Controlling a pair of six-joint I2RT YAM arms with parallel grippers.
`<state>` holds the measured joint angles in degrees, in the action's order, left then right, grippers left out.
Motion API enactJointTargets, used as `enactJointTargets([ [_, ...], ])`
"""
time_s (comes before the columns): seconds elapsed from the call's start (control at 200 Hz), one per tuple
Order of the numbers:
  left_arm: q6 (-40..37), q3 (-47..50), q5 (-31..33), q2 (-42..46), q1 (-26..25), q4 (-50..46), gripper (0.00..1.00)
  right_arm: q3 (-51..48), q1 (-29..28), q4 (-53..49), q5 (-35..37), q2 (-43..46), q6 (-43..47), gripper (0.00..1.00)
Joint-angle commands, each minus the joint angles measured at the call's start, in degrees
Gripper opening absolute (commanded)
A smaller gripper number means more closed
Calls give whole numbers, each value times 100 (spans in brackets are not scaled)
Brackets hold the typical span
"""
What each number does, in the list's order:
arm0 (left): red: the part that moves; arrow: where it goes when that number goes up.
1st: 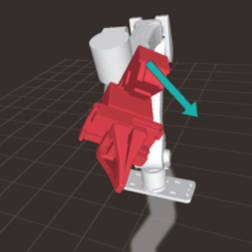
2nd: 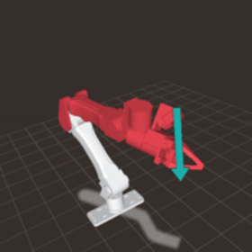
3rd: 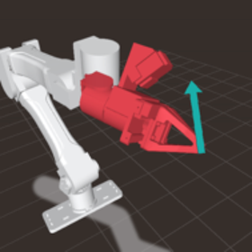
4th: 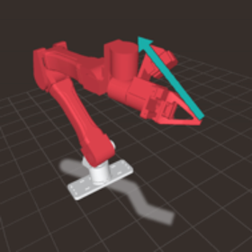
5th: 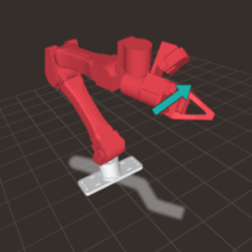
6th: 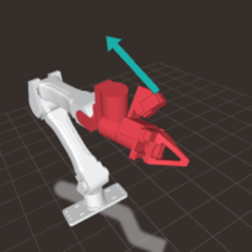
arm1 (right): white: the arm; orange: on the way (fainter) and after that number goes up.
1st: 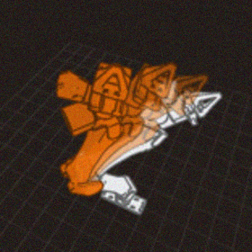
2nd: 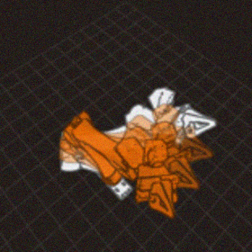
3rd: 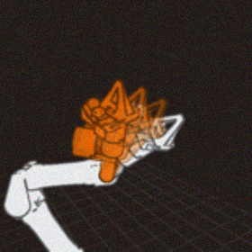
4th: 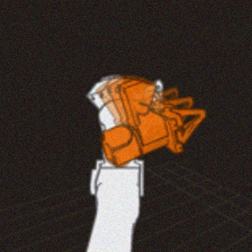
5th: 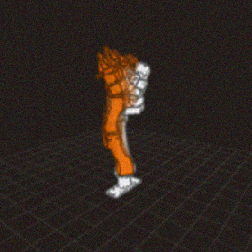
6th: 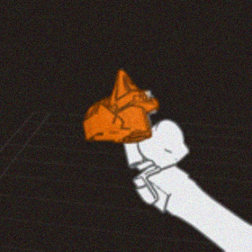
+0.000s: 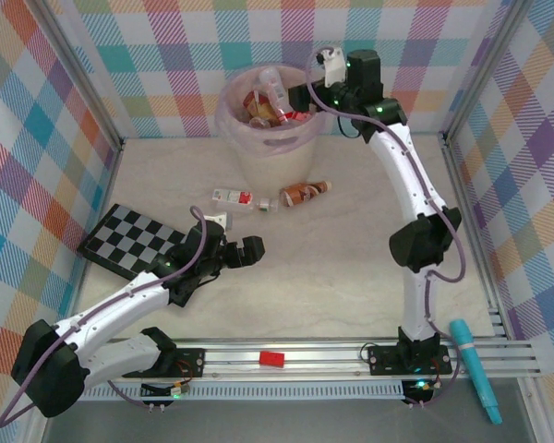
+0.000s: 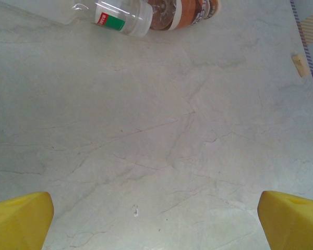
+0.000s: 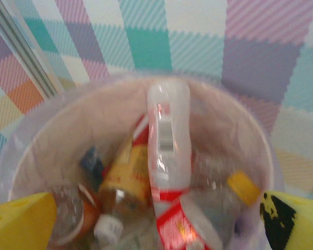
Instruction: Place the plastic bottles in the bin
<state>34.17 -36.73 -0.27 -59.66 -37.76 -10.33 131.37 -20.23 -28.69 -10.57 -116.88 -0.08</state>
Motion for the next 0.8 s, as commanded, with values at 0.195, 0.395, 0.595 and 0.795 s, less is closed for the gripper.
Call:
enactJointTargets([
  [0.195,633,-110,634,-108,118,320,100,-3118,79,1535,241,2455,-255,100],
  [0.395,998,9,762,-12,381,602,100,-4394,235,1431,-29,3577,-315,99],
  [0.595,1275,-27,635,-229,648,910,100,-5491,266,960,135,4521,-568,100],
  [0.795,1901,-71,841,-647,924,1277,100,-6597,276,665,-81,5216,-968,99],
])
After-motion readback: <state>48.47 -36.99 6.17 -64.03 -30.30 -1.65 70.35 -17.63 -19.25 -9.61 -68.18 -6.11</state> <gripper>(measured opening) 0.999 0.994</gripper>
